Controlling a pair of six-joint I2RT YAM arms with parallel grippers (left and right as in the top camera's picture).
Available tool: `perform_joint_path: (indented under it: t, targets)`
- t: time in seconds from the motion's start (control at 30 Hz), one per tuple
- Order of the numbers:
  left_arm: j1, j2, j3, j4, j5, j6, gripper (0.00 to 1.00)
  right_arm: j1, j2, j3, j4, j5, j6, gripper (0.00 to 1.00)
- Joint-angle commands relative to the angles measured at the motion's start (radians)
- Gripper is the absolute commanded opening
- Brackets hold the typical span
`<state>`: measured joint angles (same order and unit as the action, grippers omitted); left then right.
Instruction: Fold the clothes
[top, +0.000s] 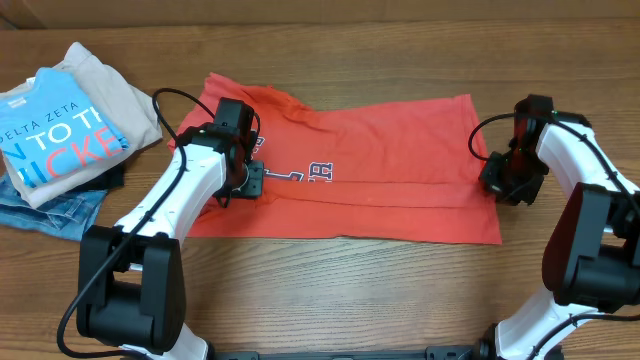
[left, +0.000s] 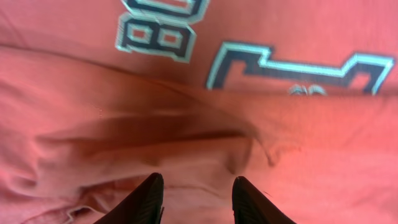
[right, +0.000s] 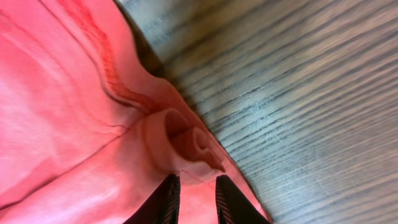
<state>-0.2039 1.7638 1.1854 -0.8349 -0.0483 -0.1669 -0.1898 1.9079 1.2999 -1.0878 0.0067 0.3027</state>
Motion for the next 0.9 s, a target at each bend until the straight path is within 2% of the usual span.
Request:
perform_joint_path:
  t: [0.0,0.07,0.23,0.37,0.63,0.7,0.8,0.87]
  targets:
    - [0.051,-0.010,0.005,0.021,-0.041,-0.084,0.42,-0.002,-0.070,0.081,0.003,-0.003,0.005,0.24]
    - [0.093,-0.010,0.003,0.023,-0.040,-0.102,0.42,-0.002,-0.069,0.081,0.011,-0.034,-0.037,0.28]
    - [0.157,-0.010,-0.073,0.026,-0.045,-0.104,0.47,-0.001,-0.066,0.032,0.019,-0.055,-0.052,0.28]
    - [0.201,-0.005,-0.213,0.134,-0.070,-0.125,0.48,-0.001,-0.066,-0.061,0.090,-0.085,-0.067,0.27]
    - [0.206,-0.002,-0.377,0.182,-0.071,-0.196,0.50,0.000,-0.066,-0.182,0.165,-0.098,-0.067,0.28]
    - [0.206,-0.002,-0.417,0.186,-0.071,-0.222,0.49,0.000,-0.066,-0.204,0.176,-0.097,-0.067,0.33]
    - [0.206,-0.002,-0.497,0.185,-0.064,-0.285,0.49,-0.001,-0.066,-0.247,0.187,-0.046,-0.062,0.33]
    - [0.206,-0.002,-0.521,0.183,-0.027,-0.298,0.59,-0.008,-0.066,-0.258,0.170,0.003,-0.021,0.34]
